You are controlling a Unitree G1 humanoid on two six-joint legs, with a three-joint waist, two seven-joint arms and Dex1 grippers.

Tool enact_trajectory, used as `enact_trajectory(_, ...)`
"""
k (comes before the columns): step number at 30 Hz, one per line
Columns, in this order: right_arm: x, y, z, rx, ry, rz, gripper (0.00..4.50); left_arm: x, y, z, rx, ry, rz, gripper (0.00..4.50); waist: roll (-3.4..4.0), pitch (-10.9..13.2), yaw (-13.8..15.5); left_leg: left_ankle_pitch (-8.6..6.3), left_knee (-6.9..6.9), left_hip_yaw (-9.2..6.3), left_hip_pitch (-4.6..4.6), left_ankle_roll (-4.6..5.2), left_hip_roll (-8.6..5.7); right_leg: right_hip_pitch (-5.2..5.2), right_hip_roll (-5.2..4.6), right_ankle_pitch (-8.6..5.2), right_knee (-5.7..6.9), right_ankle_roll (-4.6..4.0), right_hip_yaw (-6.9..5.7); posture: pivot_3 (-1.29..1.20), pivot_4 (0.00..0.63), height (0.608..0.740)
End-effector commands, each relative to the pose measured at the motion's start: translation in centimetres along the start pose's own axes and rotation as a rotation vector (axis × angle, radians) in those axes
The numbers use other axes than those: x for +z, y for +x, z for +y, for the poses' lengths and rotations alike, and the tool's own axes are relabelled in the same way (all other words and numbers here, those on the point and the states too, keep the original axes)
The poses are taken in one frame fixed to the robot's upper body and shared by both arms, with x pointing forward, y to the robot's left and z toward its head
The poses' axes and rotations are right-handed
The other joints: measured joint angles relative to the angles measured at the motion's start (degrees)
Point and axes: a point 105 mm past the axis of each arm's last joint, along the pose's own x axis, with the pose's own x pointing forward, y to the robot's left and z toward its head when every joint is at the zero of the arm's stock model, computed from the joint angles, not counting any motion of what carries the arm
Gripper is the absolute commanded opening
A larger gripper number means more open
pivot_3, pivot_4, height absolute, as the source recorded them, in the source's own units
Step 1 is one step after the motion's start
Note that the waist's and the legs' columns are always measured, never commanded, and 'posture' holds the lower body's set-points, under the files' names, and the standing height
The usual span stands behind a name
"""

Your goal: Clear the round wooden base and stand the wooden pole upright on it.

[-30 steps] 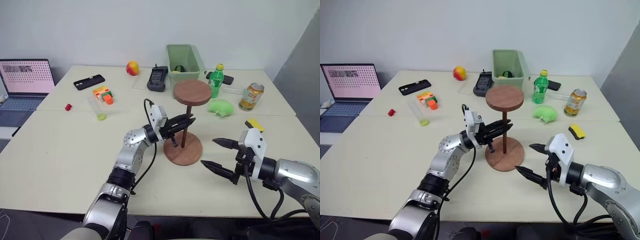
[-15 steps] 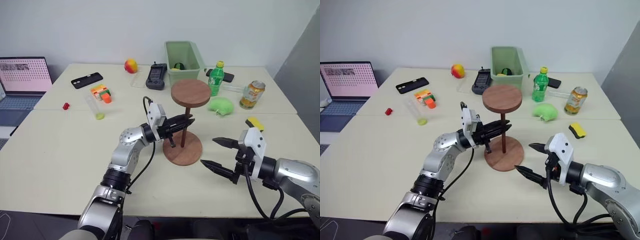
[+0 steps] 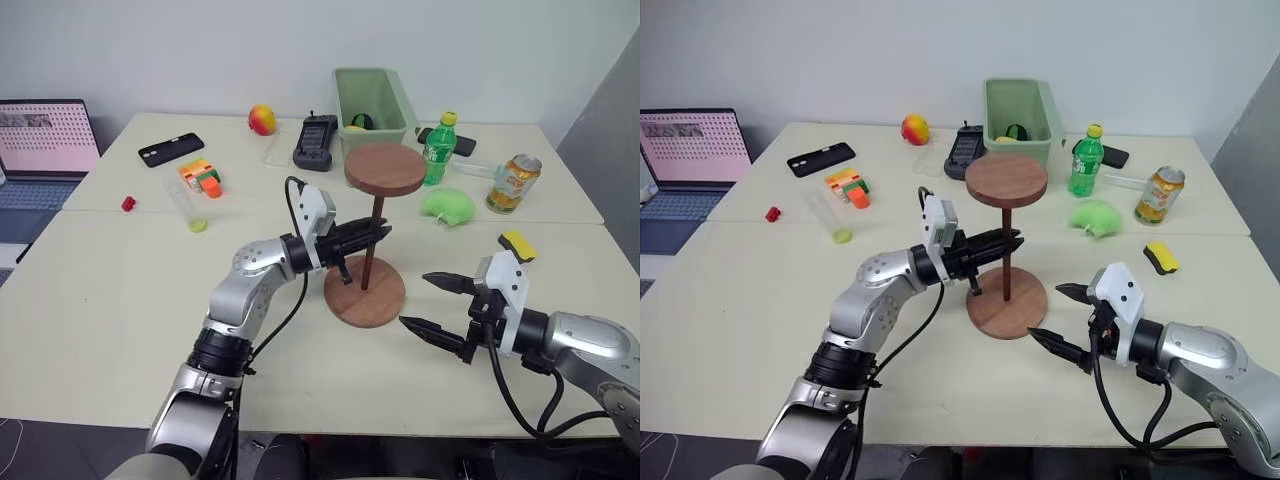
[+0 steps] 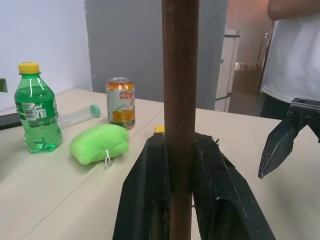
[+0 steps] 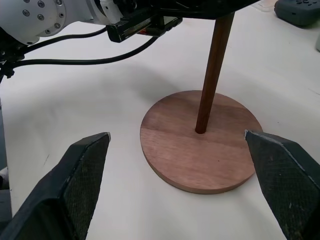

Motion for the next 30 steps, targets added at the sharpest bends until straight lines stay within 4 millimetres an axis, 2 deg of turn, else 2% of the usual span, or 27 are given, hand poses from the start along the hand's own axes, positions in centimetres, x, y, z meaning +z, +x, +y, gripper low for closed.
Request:
enact_trajectory(1,0.8,0.1,0.2,0.02,-0.022,-0.033,4.5,-2.3,-1.1,0.9,0.067,-0.032,0.113,0.28,-0.01,0.04,0.04,0.0,0.0,-0.01,-0.01,0.0,0.0,-0.01,-0.01,0.0,0.0,0.0,-0.01,0.0,0.15,0.74)
enact_trajectory(5,0.8,0.1,0.2,0.021,-0.022,-0.033,4.5,-2.4,-1.3,0.7,0.065,-0.029,0.119,0.28,-0.01,0.08,0.03,0.0,0.0,-0.01,-0.05,0.0,0.01,-0.04,-0.1,0.0,0.0,0.0,-0.01,0.0,0.15,0.74)
enact_trajectory(6,0.8,0.1,0.2,0.022,-0.023,-0.033,4.5,-2.4,-1.3,0.7,0.066,-0.028,0.119,0.62,-0.01,0.1,0.04,0.0,0.0,-0.01,-0.05,0.0,0.01,-0.04,-0.14,0.0,0.0,0.0,-0.01,0.0,0.15,0.74)
enact_trajectory(11,0.8,0.1,0.2,0.024,-0.023,-0.033,4.5,-2.5,-1.7,0.5,0.057,-0.047,0.123,1.54,0.05,0.59,-0.03,0.0,-0.01,0.02,-0.12,0.0,-0.02,-0.15,-0.22,0.01,0.02,-0.01,0.01,0.0,0.15,0.74)
enact_trajectory(14,0.8,0.1,0.2,0.028,-0.022,-0.032,4.5,-2.2,-1.9,0.6,0.057,-0.049,0.128,2.17,0.01,0.72,0.36,0.08,0.17,-0.19,-1.0,-0.11,0.01,-0.89,-0.22,0.1,0.11,0.02,-0.18,0.0,0.15,0.74)
enact_trajectory(18,0.7,0.1,0.3,0.031,-0.021,-0.031,4.5,-1.8,-2.2,0.6,0.052,-0.051,0.13,2.88,0.01,0.72,0.64,0.15,0.2,-0.16,-1.67,-0.23,-0.07,-1.48,-0.44,0.13,0.04,0.11,-0.19,0.0,0.15,0.74)
enact_trajectory(22,0.7,0.3,0.2,0.036,-0.021,-0.032,4.5,-1.4,-2.4,0.5,0.043,-0.047,0.137,3.84,0.0,0.73,0.76,0.14,0.23,-0.13,-1.94,-0.23,-0.13,-1.72,-0.52,0.13,0.02,0.12,-0.2,0.0,0.15,0.74)
enact_trajectory(24,0.7,0.3,0.1,0.041,-0.021,-0.032,4.5,-0.6,-2.7,0.4,0.021,-0.041,0.142,4.26,0.01,0.74,0.79,0.14,0.23,-0.15,-1.93,-0.22,-0.13,-1.72,-0.53,0.13,0.04,0.12,-0.22,0.0,0.15,0.74)
enact_trajectory(26,0.7,0.4,0.0,0.044,-0.021,-0.031,4.5,0.3,-3.3,0.3,-0.005,-0.036,0.158,4.46,0.01,0.74,0.75,0.14,0.24,-0.17,-1.92,-0.21,-0.11,-1.72,-0.52,0.13,0.08,0.12,-0.22,0.0,0.15,0.74)
enact_trajectory(30,0.6,0.5,-0.2,0.054,-0.023,-0.031,4.5,1.4,-4.3,0.2,-0.035,-0.022,0.198,4.46,0.03,0.75,0.63,0.14,0.23,-0.19,-1.91,-0.2,-0.1,-1.72,-0.48,0.13,0.1,0.12,-0.26,0.0,0.15,0.74)
